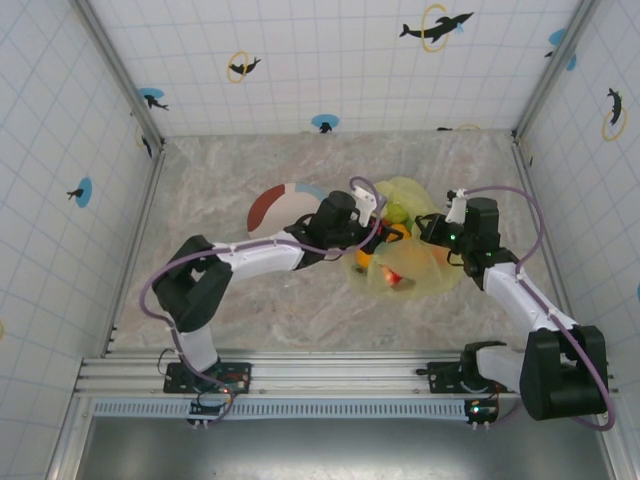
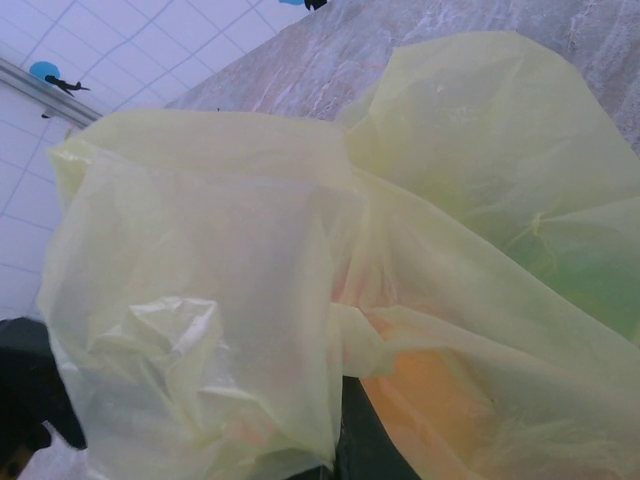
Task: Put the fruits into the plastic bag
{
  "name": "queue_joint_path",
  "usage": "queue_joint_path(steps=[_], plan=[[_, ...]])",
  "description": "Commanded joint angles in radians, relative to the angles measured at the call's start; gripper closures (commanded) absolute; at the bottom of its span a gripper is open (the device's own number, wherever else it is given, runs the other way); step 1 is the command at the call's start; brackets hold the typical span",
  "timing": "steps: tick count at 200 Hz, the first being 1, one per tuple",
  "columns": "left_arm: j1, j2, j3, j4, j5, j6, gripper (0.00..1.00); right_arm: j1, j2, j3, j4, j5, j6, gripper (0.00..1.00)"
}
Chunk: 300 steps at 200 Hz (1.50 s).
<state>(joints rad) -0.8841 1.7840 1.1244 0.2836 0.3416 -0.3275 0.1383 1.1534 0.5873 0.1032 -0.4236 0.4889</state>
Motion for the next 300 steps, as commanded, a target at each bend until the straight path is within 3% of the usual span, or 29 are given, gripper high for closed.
queue_joint_path(steps=[1,59,88,115,175,248,300], plan=[[0.027,-0.096,-0.067,-0.054,0.060,0.078,0.22,0.007,0.006,0.001,0.027,0.002,-0.007,1.00],[0.118,-0.334,-0.326,-0.018,0.175,0.024,0.21,0.006,0.018,-0.004,0.039,-0.002,-0.004,1.00],[0.138,-0.407,-0.441,0.001,0.068,-0.052,0.21,0.008,0.022,-0.005,0.046,-0.004,-0.001,1.00],[0.139,-0.372,-0.446,-0.061,-0.088,-0.175,0.19,0.008,0.024,-0.010,0.051,-0.005,0.002,1.00],[0.123,-0.185,-0.393,0.091,0.038,-0.297,0.21,0.012,0.014,-0.010,0.041,0.001,-0.002,1.00],[0.073,-0.019,-0.310,0.082,0.030,-0.307,0.58,0.011,0.013,-0.010,0.038,0.002,-0.007,1.00],[0.071,-0.057,-0.304,0.071,0.044,-0.287,0.98,0.006,0.005,0.001,0.023,0.002,-0.015,1.00]])
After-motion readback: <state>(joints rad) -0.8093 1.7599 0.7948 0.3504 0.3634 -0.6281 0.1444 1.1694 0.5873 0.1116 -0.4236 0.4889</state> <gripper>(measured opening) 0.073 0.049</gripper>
